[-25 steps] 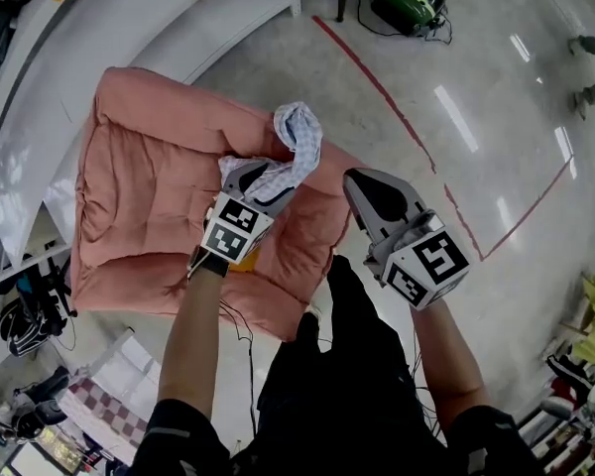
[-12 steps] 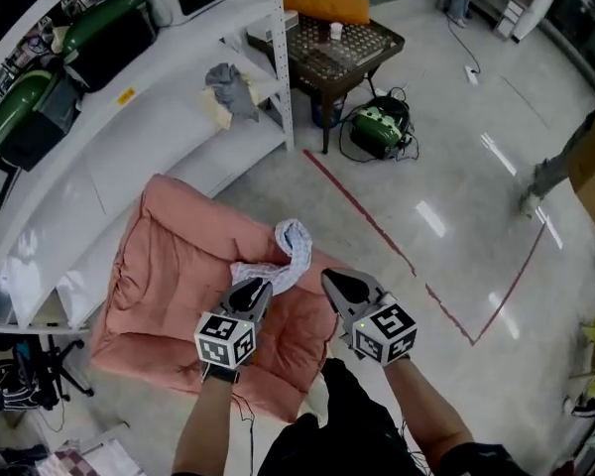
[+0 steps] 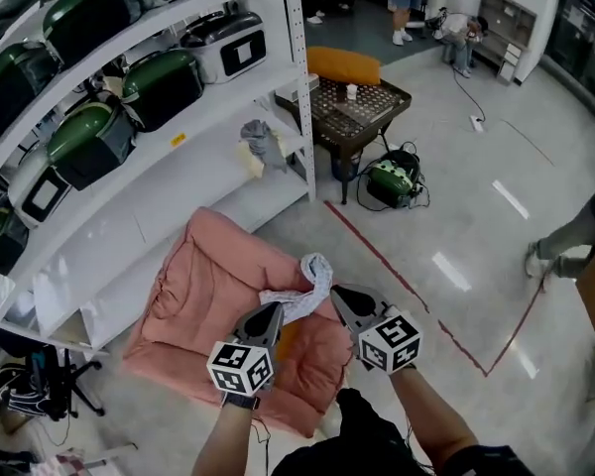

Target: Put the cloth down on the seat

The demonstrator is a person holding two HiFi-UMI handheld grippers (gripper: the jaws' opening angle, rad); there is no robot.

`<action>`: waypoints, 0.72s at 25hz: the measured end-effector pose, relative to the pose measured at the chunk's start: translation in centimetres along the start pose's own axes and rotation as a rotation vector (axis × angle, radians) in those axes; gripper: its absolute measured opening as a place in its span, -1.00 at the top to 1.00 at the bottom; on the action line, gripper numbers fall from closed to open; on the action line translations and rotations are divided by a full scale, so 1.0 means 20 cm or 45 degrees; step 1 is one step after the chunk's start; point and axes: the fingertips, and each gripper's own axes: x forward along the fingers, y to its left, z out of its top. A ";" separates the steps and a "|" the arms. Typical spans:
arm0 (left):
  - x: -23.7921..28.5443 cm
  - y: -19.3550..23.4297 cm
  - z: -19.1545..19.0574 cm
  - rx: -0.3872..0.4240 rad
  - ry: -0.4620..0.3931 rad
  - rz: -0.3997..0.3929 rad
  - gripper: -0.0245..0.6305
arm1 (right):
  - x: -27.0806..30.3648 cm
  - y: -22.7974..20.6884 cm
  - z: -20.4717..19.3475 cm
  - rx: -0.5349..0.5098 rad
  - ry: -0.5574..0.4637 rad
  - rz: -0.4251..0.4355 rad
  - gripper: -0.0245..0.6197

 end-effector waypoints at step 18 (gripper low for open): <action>-0.70 -0.05 0.39 -0.008 -0.270 0.139 0.91 | -0.19 0.49 0.38 -0.170 -0.138 0.058 0.91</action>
